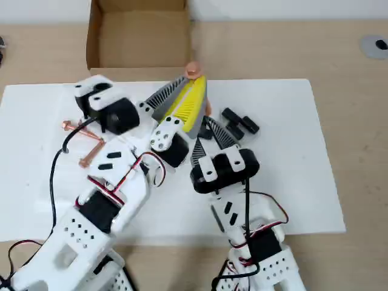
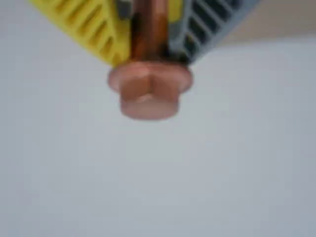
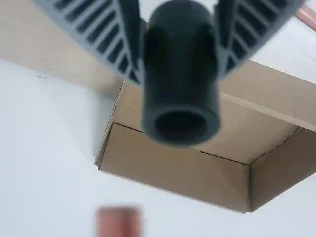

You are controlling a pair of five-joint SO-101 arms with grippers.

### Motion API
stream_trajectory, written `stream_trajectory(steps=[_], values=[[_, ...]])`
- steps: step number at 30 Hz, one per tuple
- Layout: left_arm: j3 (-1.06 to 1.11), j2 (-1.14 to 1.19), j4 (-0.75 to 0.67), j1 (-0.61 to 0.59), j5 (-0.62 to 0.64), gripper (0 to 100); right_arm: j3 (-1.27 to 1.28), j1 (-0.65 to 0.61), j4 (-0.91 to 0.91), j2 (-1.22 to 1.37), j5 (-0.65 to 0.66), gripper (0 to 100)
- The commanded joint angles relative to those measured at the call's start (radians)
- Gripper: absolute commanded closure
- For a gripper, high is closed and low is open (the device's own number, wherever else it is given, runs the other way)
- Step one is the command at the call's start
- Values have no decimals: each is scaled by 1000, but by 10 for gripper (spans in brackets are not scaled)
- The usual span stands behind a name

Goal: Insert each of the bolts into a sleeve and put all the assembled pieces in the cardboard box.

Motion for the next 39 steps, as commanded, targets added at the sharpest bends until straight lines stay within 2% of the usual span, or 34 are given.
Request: stream_trajectory(steps=[1,4,9,14,17,23,36,39], values=[[-69,-8,121,-34,5,990,-2,-8,-31,-116,6,987],[-69,-1,129,-77,3,990,-2,-7,-31,-116,6,987],[-41,-1,127,-81,0,990,-2,-7,-31,-116,6,987],[5,1,29,-81,0,990,-2,-7,-31,-116,6,987],[26,1,23,-80,3,990,-2,-7,-31,-116,6,987],[29,1,23,-43,5,990,-2,-7,-31,-116,6,987],[29,1,29,-41,48,990,-2,-7,-31,-116,6,987],[29,1,66,-41,48,990,-2,-5,-31,-116,6,987]])
